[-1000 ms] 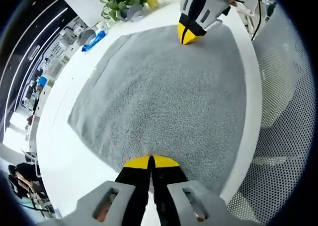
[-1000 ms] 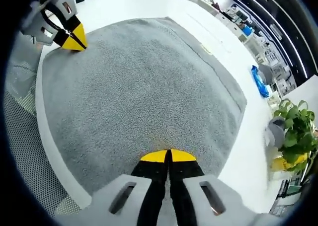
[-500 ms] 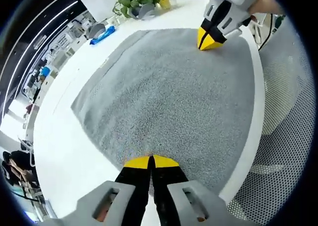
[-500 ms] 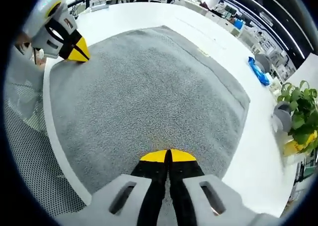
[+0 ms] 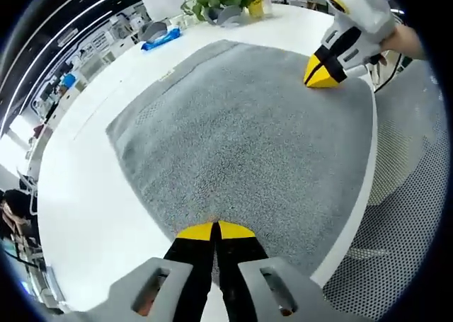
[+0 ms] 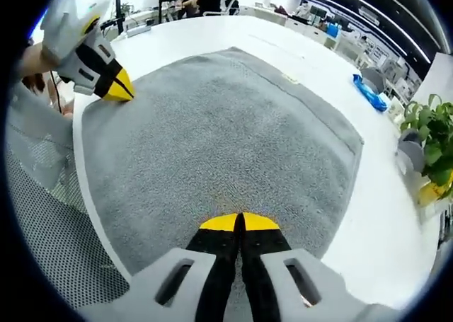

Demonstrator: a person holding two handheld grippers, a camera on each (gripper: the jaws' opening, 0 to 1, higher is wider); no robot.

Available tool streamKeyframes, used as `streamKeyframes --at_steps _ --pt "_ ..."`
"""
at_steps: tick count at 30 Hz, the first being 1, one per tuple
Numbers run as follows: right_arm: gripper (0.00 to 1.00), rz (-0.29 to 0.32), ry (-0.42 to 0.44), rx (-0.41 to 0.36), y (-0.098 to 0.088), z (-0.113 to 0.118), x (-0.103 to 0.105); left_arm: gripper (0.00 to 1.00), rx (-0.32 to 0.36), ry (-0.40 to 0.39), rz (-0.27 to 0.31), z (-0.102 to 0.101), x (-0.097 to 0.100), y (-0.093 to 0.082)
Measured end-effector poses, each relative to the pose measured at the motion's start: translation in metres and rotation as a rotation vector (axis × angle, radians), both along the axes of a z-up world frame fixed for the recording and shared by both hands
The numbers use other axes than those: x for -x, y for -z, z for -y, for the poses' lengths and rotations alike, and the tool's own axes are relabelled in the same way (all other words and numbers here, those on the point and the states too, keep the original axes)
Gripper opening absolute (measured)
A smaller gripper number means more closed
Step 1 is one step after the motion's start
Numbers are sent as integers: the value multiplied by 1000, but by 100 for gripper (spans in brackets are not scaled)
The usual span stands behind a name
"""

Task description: Fold the towel on the table until its edges align and the towel forms a compact rectangular stack.

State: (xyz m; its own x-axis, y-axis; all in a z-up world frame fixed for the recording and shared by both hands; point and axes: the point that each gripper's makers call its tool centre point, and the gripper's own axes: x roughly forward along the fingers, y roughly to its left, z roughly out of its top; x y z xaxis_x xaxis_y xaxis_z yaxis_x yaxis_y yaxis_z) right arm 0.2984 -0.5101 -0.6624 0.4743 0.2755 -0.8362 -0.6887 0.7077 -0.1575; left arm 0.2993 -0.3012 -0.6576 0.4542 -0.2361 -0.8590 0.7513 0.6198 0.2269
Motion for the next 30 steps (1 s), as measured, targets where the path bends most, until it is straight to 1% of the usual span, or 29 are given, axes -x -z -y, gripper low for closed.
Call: streamKeyframes --at_steps 2,5,8,12,16,18,21,23,25,27,30 --pt "0 -1 -34 23 0 -1 0 1 -4 8 -1 0 0 0" --pt "0 -12 -47 29 0 -1 -1 0 -13 23 0 1 0 0" --pt "0 -17 -58 16 1 -3 -2 0 -22 39 -27 -3 -1 1" --pt "0 -22 -73 4 0 -10 -6 0 -31 65 -18 -9 0 1" --pt "0 -20 -116 38 1 -16 -9 0 -6 57 -12 -14 -3 0" --pt "0 -16 -140 50 0 -19 -10 0 9 50 -18 -16 -4 0" --pt "0 -18 -148 46 -1 -21 -12 0 14 53 -22 -19 -4 0" --pt "0 -21 -149 43 -1 -22 -13 0 10 60 -10 -19 -5 0" --pt "0 -20 -147 41 0 -22 -13 0 -12 84 33 -18 -5 0" --pt "0 -6 -134 34 0 -22 -13 1 -20 91 60 -18 -3 0" --pt "0 69 -141 14 -2 -22 -12 1 -22 99 50 -18 -5 -1"
